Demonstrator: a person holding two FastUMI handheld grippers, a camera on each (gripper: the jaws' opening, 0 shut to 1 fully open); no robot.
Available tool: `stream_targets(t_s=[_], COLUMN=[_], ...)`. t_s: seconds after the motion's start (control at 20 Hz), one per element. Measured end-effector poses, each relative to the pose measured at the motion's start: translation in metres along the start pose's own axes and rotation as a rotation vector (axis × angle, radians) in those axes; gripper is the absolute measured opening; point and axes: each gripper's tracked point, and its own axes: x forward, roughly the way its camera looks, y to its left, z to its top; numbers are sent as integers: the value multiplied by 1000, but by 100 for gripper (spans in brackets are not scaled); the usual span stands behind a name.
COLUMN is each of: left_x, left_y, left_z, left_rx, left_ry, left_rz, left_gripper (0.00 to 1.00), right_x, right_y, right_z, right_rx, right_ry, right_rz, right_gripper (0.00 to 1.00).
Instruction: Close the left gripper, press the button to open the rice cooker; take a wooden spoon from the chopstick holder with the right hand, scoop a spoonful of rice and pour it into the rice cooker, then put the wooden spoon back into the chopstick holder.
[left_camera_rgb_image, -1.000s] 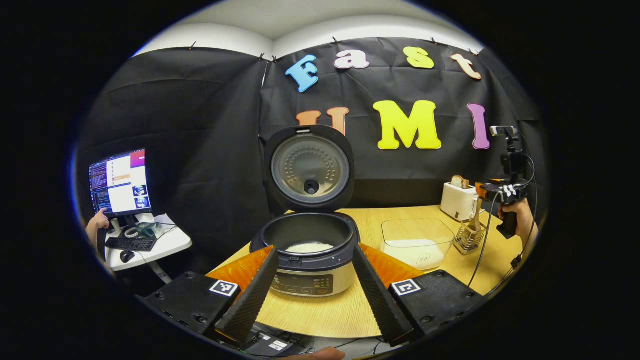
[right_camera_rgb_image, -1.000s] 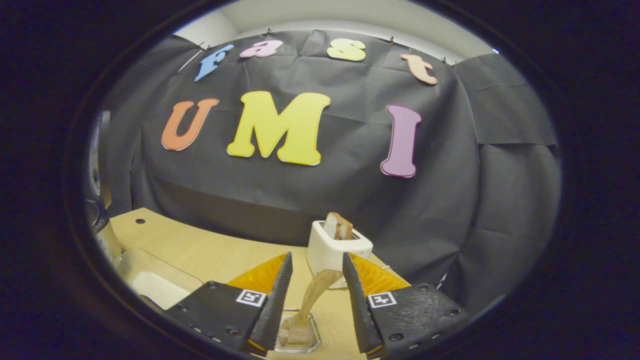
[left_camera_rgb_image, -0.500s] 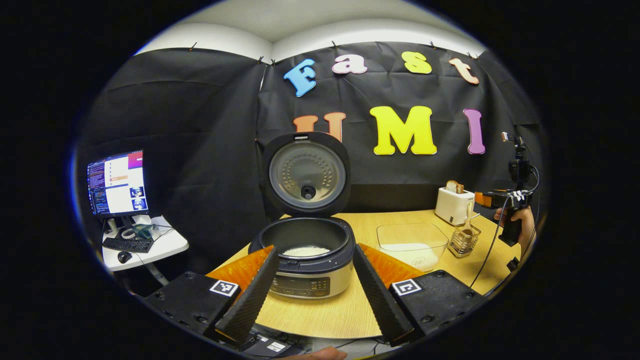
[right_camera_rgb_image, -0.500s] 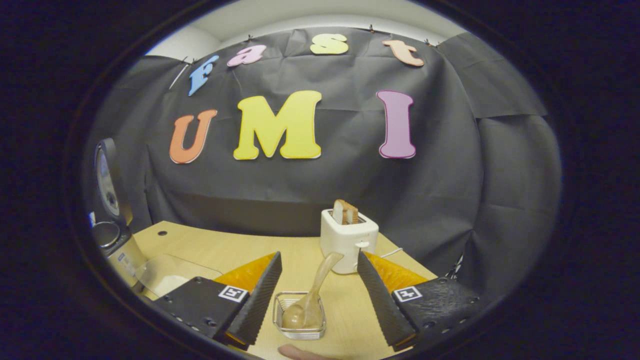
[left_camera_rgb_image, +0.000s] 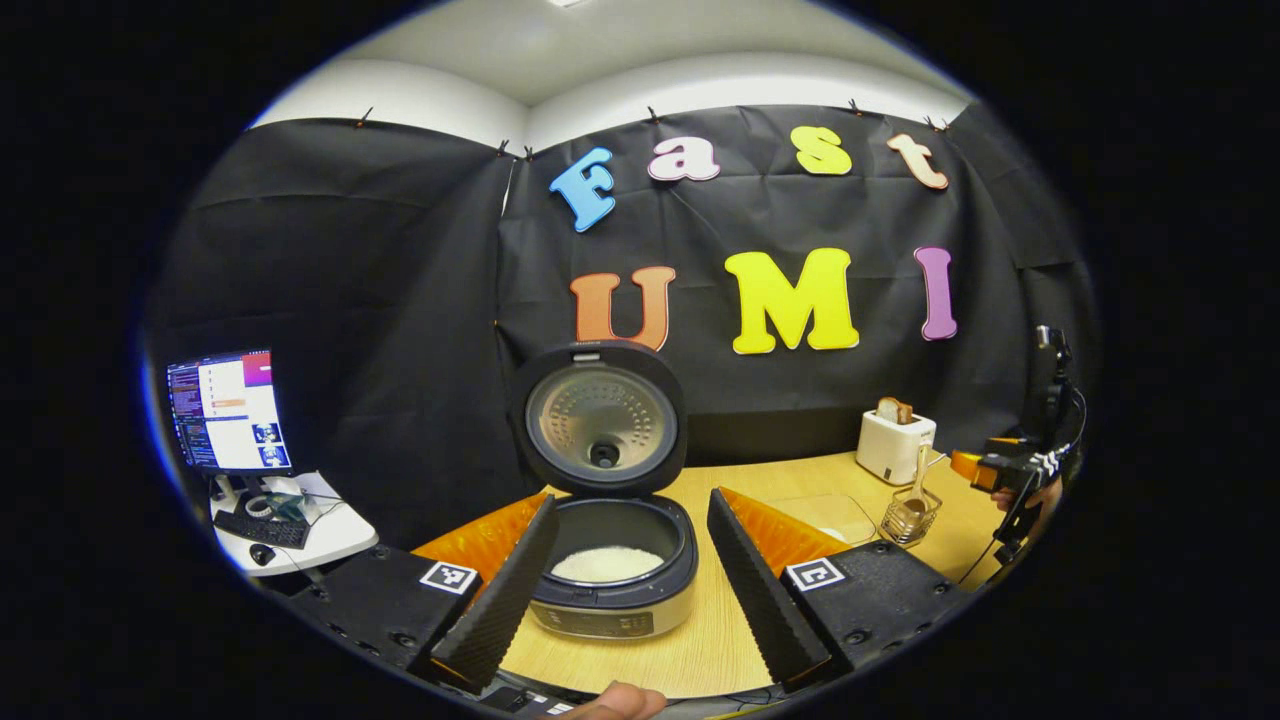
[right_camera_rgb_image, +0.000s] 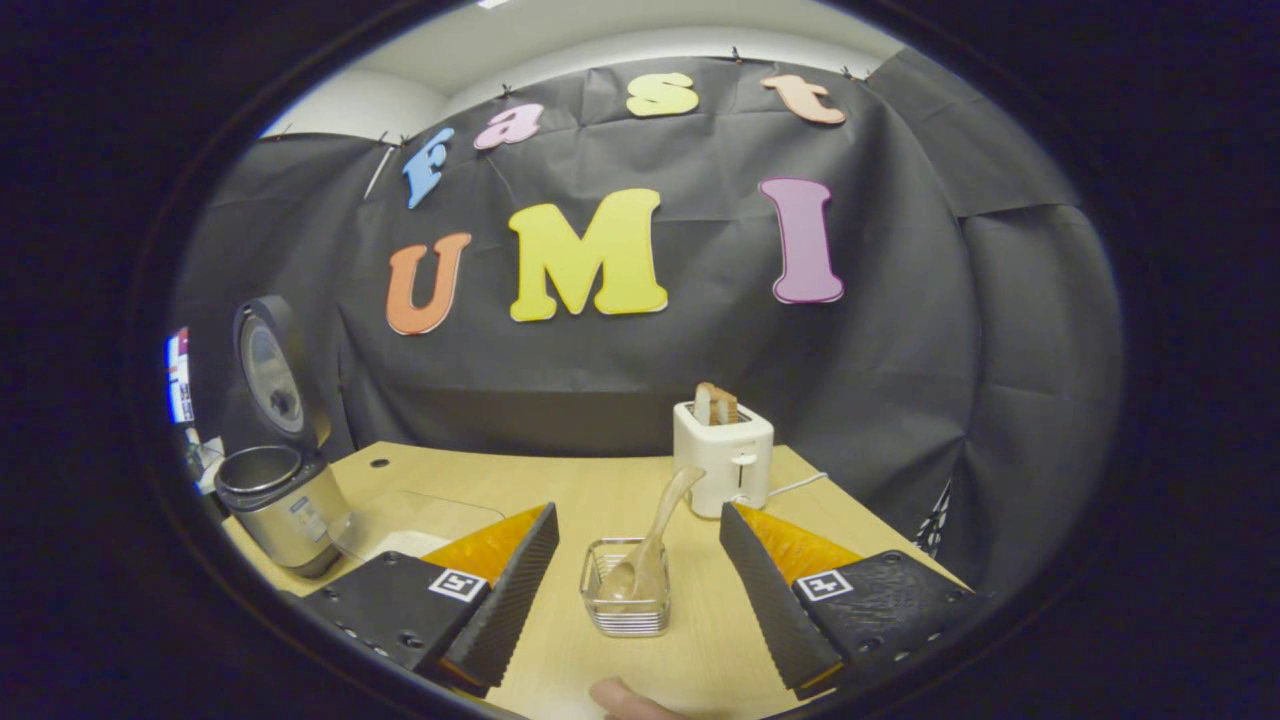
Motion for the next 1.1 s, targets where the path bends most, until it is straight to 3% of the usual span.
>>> stream_targets(t_s=[0.25, 0.3, 0.35, 0.4, 0.45, 0.5, 0.55, 0.65, 0.7, 0.75, 0.8, 1.0, 1.1], left_x=[24, 32, 40, 48, 55, 65, 75, 101, 115, 130, 146, 203, 231], left_y=[18, 20, 22, 22, 22, 23, 25, 29, 30, 30, 33, 45, 53], left_z=[54, 67, 77, 86, 95, 106, 117, 132, 137, 142, 146, 153, 146], left_rx=[1, -3, -13, -18, -19, -11, 1, 8, -2, -10, -14, -10, -24], left_ry=[-47, -60, -67, -68, -73, -90, -109, -150, -161, -176, -196, -259, -241], left_rz=[12, 13, 13, 8, 2, 5, 9, 29, 34, 43, 53, 61, 78], left_gripper=[96, 89, 89, 96, 96, 89, 96, 95, 89, 100, 96, 95, 95], right_x=[-29, -34, -39, -42, -47, -50, -55, -65, -69, -72, -73, -77, -75], right_y=[-8, -9, -11, -13, -16, -19, -19, -14, -13, -14, -14, 2, 0], right_z=[-2, -4, -6, -8, -7, -7, -6, -7, -5, -1, 1, -5, -5], right_rx=[-11, -3, 3, 4, 4, 6, 12, 20, 19, 20, 26, 45, 47], right_ry=[-24, -25, -24, -23, -29, -35, -41, -52, -62, -76, -88, -67, -59], right_rz=[4, 9, 13, 14, 12, 8, 15, 47, 56, 58, 60, 135, 131], right_gripper=[96, 96, 96, 96, 96, 96, 96, 95, 95, 99, 92, 96, 92])
